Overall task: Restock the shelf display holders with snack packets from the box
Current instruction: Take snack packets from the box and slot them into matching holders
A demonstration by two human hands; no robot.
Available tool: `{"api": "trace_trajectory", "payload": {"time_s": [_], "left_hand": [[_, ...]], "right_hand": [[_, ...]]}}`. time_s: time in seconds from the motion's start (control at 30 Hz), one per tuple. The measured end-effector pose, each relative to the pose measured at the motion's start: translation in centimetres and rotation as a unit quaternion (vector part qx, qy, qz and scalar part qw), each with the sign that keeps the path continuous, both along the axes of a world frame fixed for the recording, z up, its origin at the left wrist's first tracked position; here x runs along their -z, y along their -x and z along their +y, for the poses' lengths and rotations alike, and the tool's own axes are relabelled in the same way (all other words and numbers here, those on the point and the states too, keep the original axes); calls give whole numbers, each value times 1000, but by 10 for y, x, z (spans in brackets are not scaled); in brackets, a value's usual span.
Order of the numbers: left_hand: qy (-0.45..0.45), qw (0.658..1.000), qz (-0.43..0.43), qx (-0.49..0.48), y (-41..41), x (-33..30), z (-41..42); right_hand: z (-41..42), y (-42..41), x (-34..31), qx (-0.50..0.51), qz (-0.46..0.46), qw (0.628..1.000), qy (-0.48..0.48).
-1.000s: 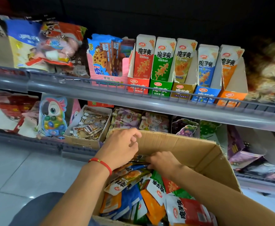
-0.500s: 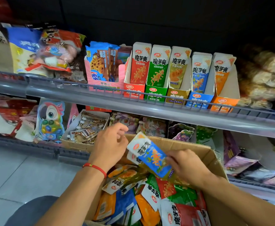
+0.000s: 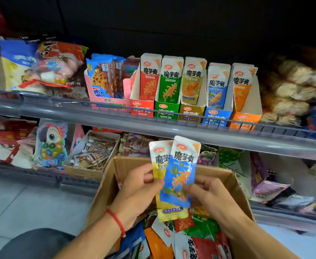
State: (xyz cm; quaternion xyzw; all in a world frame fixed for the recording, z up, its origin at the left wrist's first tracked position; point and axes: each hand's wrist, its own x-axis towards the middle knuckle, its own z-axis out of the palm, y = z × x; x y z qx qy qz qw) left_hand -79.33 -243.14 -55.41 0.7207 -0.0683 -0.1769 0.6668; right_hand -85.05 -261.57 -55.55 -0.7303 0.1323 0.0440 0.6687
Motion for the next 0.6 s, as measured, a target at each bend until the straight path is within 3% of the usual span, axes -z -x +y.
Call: {"api": "trace_trajectory", "payload": {"time_s": [0.23, 0.43, 0.6], "left_hand": [[-40, 996, -74, 11, -1, -6, -5], [-70, 993, -92, -23, -5, -16, -1], [-53, 993, -91, -47, -12, -25, 1]], "right_hand": [[-16, -11, -13, 152, -104, 982, 34], [-48, -15, -28, 93, -131, 974, 158], [-75, -23, -80, 106, -114, 981, 112]]}}
